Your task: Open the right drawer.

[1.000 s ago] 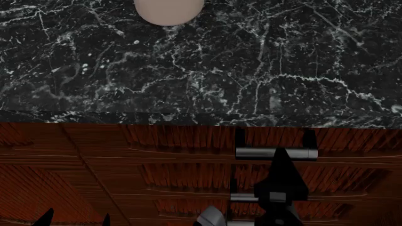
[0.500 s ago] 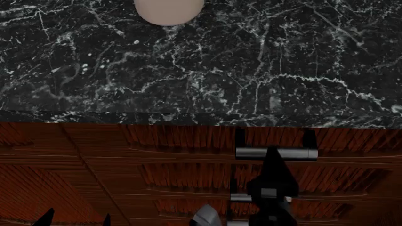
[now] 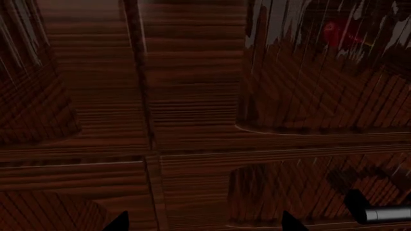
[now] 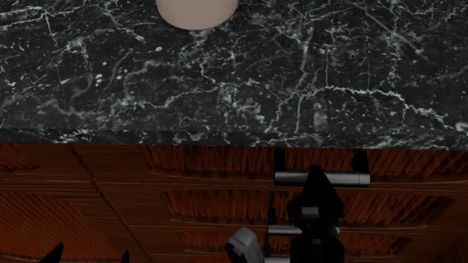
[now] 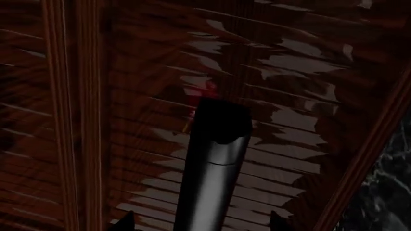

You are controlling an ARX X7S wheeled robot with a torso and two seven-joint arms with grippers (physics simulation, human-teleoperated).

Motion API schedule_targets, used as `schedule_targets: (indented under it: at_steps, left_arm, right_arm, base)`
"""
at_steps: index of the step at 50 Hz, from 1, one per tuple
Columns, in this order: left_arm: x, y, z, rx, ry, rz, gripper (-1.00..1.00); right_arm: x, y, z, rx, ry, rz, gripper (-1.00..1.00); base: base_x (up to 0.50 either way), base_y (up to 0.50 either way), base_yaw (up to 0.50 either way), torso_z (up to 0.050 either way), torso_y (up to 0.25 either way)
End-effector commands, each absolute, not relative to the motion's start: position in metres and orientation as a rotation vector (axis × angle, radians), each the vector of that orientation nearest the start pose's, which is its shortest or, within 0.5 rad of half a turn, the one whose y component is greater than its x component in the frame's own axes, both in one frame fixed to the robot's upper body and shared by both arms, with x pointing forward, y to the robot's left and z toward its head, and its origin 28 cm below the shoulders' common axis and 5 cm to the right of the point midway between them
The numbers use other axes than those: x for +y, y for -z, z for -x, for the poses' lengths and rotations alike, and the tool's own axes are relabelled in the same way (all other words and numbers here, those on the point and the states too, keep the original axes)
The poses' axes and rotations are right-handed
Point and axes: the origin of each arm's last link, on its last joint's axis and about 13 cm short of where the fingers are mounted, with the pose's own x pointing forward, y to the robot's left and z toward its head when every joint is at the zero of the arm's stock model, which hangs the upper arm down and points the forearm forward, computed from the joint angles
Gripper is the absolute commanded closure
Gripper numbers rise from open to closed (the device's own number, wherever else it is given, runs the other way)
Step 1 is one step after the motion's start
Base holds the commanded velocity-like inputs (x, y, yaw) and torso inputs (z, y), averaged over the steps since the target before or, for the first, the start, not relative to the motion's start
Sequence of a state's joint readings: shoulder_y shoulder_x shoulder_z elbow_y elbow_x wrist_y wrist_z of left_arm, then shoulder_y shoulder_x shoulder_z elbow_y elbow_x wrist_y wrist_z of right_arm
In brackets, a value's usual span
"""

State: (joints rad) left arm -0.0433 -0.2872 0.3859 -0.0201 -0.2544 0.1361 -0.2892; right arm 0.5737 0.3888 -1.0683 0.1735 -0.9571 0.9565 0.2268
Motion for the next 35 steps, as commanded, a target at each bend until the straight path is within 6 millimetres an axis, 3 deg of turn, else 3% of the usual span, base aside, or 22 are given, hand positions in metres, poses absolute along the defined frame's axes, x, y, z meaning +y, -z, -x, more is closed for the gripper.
schedule_targets:
  at_steps: [1,3,7,21,22,35]
  left_arm:
    - [0.2,-0.014,-0.207,-0.055,0.08,-0.016,-1.0]
    - [0.199,-0.014,-0.207,-0.055,0.08,-0.017,-1.0]
    - [0.199,-0.014,-0.208,-0.054,0.081,-0.018,-1.0]
    - [0.199,-0.014,-0.207,-0.054,0.082,-0.02,-1.0]
    - [0.199,-0.014,-0.207,-0.054,0.082,-0.02,-1.0]
    - [0.199,-0.014,-0.207,-0.053,0.083,-0.018,-1.0]
  right_arm:
    - [-0.116,-0.066,-0.287,-0.063,0.215,1.762,-1.0]
    - [-0.117,-0.058,-0.287,-0.06,0.217,1.762,-1.0]
    - [-0.118,-0.069,-0.29,-0.056,0.228,1.761,-1.0]
    - [-0.124,-0.057,-0.301,-0.02,0.263,1.75,-1.0]
    - [-0.124,-0.064,-0.302,-0.018,0.264,1.751,-1.0]
    - [-0.125,-0.062,-0.315,-0.013,0.265,1.757,-1.0]
  base:
    - [0.0,0.0,0.0,0.0,0.0]
    - [0.0,0.0,0.0,0.0,0.0]
    - [0.0,0.0,0.0,0.0,0.0]
    - [0.0,0.0,0.0,0.0,0.0]
    - [0.0,0.0,0.0,0.0,0.0]
    - [0.0,0.0,0.0,0.0,0.0]
